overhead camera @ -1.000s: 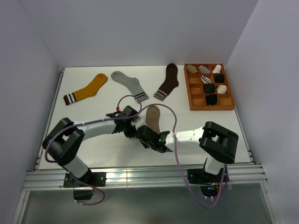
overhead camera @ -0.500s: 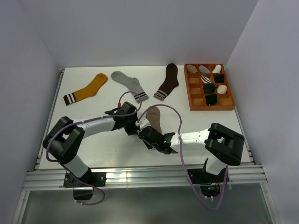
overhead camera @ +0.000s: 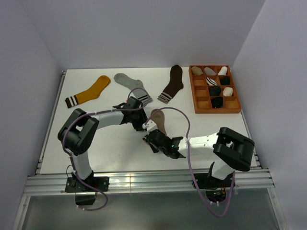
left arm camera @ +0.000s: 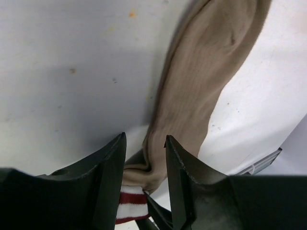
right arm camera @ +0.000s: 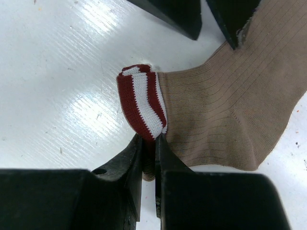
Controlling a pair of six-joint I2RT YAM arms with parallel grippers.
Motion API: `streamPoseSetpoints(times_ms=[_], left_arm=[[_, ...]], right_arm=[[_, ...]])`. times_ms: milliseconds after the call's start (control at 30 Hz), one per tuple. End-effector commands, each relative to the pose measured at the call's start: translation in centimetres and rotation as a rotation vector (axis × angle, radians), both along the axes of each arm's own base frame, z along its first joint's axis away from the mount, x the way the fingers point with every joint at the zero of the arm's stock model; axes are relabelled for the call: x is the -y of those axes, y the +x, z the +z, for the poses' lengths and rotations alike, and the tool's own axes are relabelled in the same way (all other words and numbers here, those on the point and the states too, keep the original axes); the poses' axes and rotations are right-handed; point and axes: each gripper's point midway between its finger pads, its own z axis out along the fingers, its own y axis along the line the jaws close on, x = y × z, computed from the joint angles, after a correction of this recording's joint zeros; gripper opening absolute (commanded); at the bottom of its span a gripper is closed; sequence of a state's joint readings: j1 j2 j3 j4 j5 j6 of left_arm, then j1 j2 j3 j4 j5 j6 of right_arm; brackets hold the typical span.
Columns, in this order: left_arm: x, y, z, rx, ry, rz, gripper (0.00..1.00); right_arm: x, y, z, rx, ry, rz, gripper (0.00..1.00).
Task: Roll the socks
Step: Roll the sock at the center of the board.
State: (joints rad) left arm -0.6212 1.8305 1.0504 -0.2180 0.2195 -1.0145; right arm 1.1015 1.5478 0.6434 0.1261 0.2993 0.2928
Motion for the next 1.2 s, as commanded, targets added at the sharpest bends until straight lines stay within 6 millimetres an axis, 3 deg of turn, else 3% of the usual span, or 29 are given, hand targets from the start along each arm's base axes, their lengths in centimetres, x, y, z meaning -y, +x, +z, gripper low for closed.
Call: streamPoseSetpoints(times_ms=[0, 167, 433, 633, 900, 1033, 1167], left_arm=[[1.4, 0.0, 0.1, -0.005, -0.041, -0.057, 0.44], [1.2, -0.2, -1.6, -0.032, 0.029, -0.054, 0.38], [-0.1, -0.8, -4.4, -0.068, 0.086, 0.021, 0.0], [-1.3, 0.7, -4.6, -0.05, 0.102, 0.093, 0.0], [-4.5, 3.2, -2.6, 0.03, 0.136, 0.177, 0.0], [-5.9, 3.4, -1.9, 0.061, 0.151, 0.203, 0.0], [-5.7, 3.8, -1.5, 0.088, 0.136, 0.182, 0.0]], right_arm=[[1.8, -0.4, -0.7, -0.015, -0.035, -0.019, 0.0], [1.8, -0.4, -0.7, -0.02, -0.036, -0.013, 0.0], [1.7, -0.7, 0.5, -0.021, 0.005, -0.008, 0.0], [1.7, -1.5, 1.0, -0.046, 0.031, 0.013, 0.0], [0.6, -2.5, 1.5, -0.093, 0.06, 0.073, 0.0], [-0.4, -3.0, 1.4, -0.127, 0.079, 0.117, 0.0], [-0.9, -3.2, 0.4, -0.166, 0.06, 0.151, 0.0]])
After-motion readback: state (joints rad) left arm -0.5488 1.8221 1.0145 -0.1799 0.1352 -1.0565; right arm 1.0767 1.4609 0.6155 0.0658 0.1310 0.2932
